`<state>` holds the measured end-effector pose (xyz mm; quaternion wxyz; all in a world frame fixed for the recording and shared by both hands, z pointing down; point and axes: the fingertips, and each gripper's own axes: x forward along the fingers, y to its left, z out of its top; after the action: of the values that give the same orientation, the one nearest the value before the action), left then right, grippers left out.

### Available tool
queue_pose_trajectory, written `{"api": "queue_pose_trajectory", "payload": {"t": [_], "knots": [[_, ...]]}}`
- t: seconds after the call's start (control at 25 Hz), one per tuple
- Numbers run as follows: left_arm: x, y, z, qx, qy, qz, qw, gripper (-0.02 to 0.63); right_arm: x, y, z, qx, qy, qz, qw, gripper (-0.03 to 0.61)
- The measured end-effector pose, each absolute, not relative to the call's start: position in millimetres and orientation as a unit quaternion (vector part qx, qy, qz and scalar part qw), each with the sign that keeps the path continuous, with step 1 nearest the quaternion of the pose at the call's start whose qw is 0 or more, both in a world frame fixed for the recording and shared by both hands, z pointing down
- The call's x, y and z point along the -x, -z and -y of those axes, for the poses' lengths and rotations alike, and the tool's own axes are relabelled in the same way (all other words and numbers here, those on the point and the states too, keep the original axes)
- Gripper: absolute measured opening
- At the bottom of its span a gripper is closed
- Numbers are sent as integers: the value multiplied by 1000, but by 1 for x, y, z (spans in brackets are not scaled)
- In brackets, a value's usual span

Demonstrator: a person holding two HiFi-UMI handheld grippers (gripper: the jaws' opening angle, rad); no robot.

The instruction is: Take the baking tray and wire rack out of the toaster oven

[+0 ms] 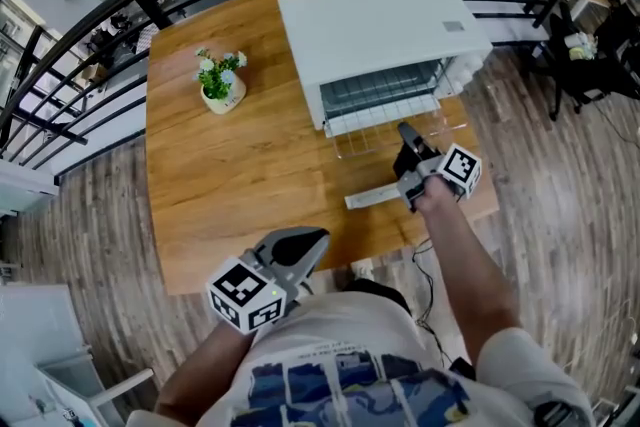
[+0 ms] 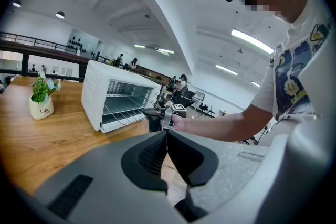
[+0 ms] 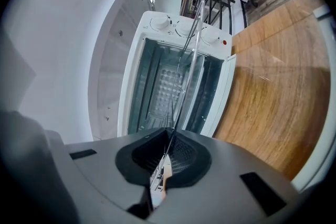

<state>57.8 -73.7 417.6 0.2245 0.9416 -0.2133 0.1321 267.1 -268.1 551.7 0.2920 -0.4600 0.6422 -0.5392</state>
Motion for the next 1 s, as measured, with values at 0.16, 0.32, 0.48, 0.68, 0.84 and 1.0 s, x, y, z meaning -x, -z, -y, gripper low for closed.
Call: {"api": "queue_pose_trajectory", "payload": {"t": [0.16, 0.32, 0.48, 0.68, 0.84, 1.0], "knots": [[-54, -421, 69, -941, -131, 210, 232, 5, -269, -555, 261, 465, 536, -641, 293, -6], [-54, -420, 65, -941, -130, 204, 235, 5, -270, -554, 253, 466, 535, -640, 294, -6], [-55, -418, 61, -944, -128, 197, 232, 5, -269, -550, 243, 465, 534, -641, 295, -6], [-54, -416, 54, -946, -127, 193, 228, 5, -270, -549, 230, 467, 531, -643, 294, -6], [-51, -417, 50, -945, -127, 194, 232, 5, -270, -548, 224, 467, 531, -643, 295, -6], [-49, -415, 49, -946, -126, 189, 230, 5, -270, -547, 219, 466, 530, -643, 297, -6]]}}
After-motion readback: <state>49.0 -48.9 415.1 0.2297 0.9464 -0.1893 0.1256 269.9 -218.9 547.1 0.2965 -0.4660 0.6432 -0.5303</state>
